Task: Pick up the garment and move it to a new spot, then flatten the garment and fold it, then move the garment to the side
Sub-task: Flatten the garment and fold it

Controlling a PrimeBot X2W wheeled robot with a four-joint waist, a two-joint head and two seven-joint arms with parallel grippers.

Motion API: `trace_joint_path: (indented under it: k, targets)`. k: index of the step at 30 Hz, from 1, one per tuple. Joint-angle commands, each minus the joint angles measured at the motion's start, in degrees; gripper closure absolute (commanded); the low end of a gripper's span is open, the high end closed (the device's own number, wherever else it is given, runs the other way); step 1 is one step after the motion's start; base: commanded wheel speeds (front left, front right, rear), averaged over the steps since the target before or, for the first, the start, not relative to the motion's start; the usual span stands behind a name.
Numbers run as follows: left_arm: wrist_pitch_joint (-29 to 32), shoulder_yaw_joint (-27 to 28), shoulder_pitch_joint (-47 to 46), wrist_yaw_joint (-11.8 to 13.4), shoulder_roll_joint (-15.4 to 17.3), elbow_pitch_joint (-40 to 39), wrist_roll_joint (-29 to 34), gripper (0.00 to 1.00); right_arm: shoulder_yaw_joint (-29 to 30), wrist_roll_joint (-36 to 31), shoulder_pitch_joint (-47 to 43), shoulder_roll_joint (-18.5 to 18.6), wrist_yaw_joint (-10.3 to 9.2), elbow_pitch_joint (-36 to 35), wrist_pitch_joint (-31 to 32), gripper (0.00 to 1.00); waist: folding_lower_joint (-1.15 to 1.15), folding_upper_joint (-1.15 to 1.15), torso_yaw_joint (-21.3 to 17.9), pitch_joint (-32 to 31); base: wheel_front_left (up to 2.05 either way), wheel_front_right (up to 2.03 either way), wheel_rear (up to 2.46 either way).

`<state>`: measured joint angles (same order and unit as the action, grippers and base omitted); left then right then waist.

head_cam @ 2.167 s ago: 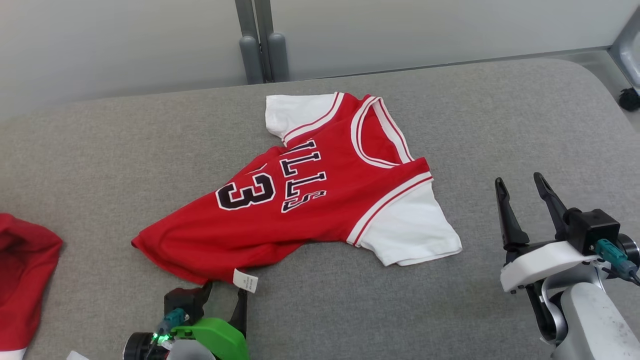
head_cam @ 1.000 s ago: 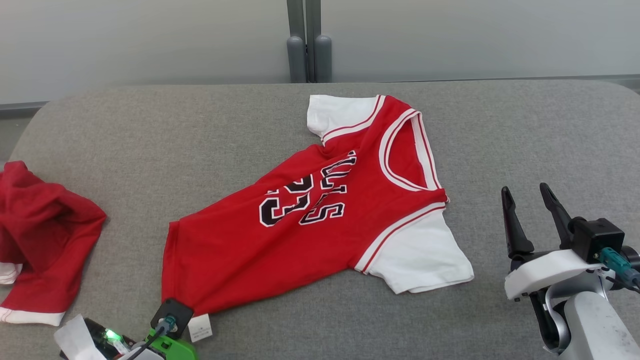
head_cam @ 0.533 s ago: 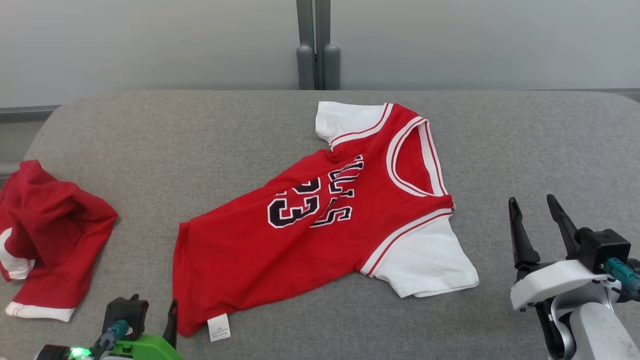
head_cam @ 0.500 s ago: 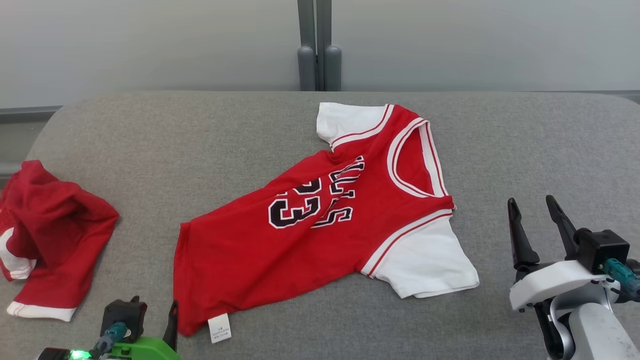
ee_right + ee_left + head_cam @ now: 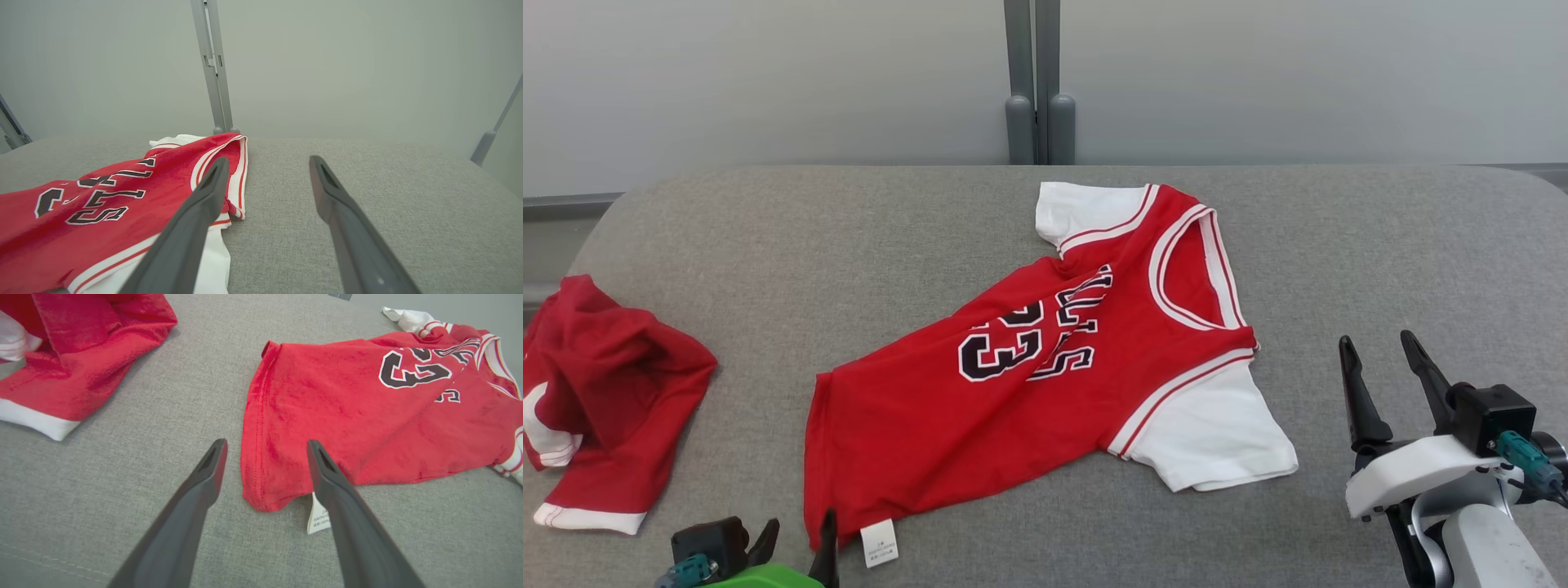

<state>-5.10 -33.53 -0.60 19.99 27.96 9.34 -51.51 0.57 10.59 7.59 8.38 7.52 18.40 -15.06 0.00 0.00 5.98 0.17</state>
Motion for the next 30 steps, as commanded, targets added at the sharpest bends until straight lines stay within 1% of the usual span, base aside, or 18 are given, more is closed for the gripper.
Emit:
trace_joint_path:
  k: [1,5,12,15,16,17,18,20,23,27,30]
  targets:
    - [0.24,-0.21,-0.26,-0.80,-0.23,1.89,-0.47,0.00,-0.22,0.30,-0.13,0.17,-0.06,0.29,-0.16,0.00,0.00,0.00,-0.22,-0.07,0.00,0.00,0.00]
    - [2.43,-2.08,-2.81,-3.04,-1.59,7.45,-0.48,0.00,-0.71,0.45,0.73,0.50,-0.06,0.44,-0.15,0.00,0.00,0.00,-0.72,0.23,0.00,0.00,0.00]
    - [4.92,-2.07,-6.71,-7.36,-4.83,15.69,-4.12,0.00,-1.40,0.61,1.70,0.70,-0.06,0.67,-0.14,0.00,0.00,0.00,-1.44,1.23,0.00,0.00,0.00]
    - [6.47,-2.62,-8.07,-8.07,-5.59,19.12,-4.28,0.00,-1.65,0.63,1.98,0.64,-0.06,0.79,-0.14,0.00,0.00,0.00,-1.79,1.65,0.00,0.00,0.00]
    - [7.06,-2.91,-8.27,-8.40,-6.17,20.37,-4.62,0.08,-1.74,0.62,2.03,0.60,-0.06,0.89,-0.14,0.00,0.00,0.00,-1.92,1.70,0.00,0.00,0.00]
    - [7.25,-2.98,-8.48,-8.69,-6.42,21.18,-4.73,0.23,-1.82,0.61,2.05,0.58,-0.06,0.95,-0.14,0.00,0.00,0.00,-2.06,1.75,0.00,0.00,0.00]
    - [7.11,-3.06,-8.81,-9.02,-6.67,21.98,-4.78,0.61,-1.86,0.66,2.12,0.56,-0.06,1.02,-0.14,0.00,0.00,0.00,-2.20,1.82,0.00,0.00,0.00]
    - [5.95,-2.87,-9.42,-9.59,-6.47,22.77,-4.25,1.00,-1.75,0.79,2.30,0.65,-0.06,1.05,-0.14,0.00,0.00,0.00,-2.42,1.98,0.00,0.00,0.00]
    - [4.07,-2.22,-10.20,-10.11,-5.05,22.88,-3.45,1.00,-1.63,0.82,2.36,0.69,-0.06,0.90,-0.14,0.00,0.00,0.00,-2.68,2.28,0.00,0.00,0.00]
    - [2.43,-1.16,-11.76,-9.30,-2.18,21.23,-2.35,1.00,-1.37,0.83,2.44,0.73,-0.06,0.72,-0.15,0.00,0.00,0.00,-2.72,2.63,0.00,0.00,0.00]
    - [2.64,-0.97,-12.25,-8.48,-0.29,20.85,-1.39,1.00,-1.47,0.69,2.36,0.49,-0.06,0.86,-0.15,0.00,0.00,0.00,-2.76,2.63,0.00,0.00,0.00]
